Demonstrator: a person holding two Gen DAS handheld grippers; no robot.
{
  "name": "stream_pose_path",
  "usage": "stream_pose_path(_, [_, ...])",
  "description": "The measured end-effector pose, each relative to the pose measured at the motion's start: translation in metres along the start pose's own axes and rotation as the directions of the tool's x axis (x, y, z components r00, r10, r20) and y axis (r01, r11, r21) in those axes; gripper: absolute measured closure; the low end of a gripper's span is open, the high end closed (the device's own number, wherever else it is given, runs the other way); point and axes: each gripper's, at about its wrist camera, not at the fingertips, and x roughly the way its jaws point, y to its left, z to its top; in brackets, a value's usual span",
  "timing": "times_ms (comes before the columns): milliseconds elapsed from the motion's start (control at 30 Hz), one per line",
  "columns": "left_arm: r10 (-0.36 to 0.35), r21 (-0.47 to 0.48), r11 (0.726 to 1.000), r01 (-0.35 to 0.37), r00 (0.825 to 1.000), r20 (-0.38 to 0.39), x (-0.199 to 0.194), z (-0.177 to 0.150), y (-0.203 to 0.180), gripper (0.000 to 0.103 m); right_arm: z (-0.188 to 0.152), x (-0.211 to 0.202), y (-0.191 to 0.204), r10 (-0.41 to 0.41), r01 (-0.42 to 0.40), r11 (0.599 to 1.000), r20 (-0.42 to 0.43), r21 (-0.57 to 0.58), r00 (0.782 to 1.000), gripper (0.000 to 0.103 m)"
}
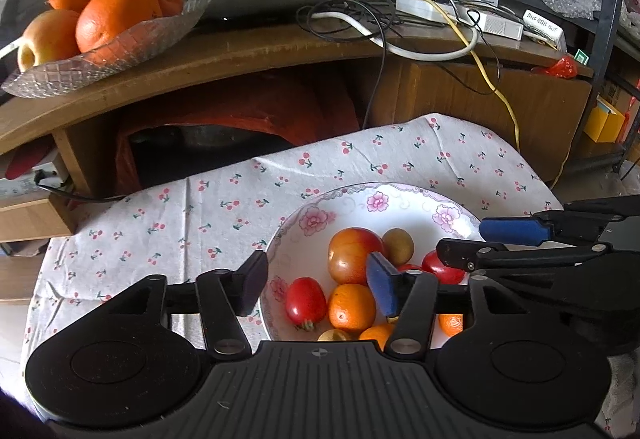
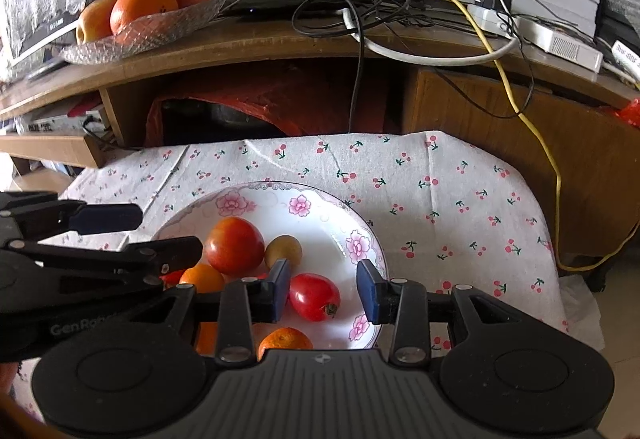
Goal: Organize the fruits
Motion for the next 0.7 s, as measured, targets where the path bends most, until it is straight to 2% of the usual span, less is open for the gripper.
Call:
stream_pose_path(167, [0.026, 0.015, 1.0, -0.026, 1.0, 0.01, -0.008, 0.0, -0.002, 0.028, 0.001, -0.007, -0.001, 0.001, -0.001, 1.0, 0.01, 0.01, 1.0, 0.063])
stream_pose_path(300, [0.038, 0.018, 0.999, -0.039, 0.999, 0.022, -0.018, -0.002, -0.001, 0.026, 0.001, -0.016, -0.004, -0.006, 0.006, 1.0, 0.017, 0.018, 1.0, 0.06])
stream_pose_path(400, [0.055, 0.011, 0.998, -0.056, 0.998, 0.035, -0.028, -0.005, 0.0, 0.017, -0.003, -0.027, -0.007, -0.013, 0.013, 1.0, 0.02, 0.025, 1.0, 0.06])
stream_pose_path(633, [0.065, -0.001, 0.998, -0.065, 0.996, 0.063, -0.054, -0.013, -0.002, 0.016, -0.014, -0.06, -0.009, -0.021, 0.018, 0.998, 0.041, 0.062, 0.999, 0.06])
stream_pose_path(700, [0.068, -0.006, 0.998, -0.067, 0.995, 0.071, -0.062, -0.018, -0.003, 0.012, -0.019, -0.071, -0.006, -0.014, 0.01, 0.998, 0.054, 0.068, 0.998, 0.06])
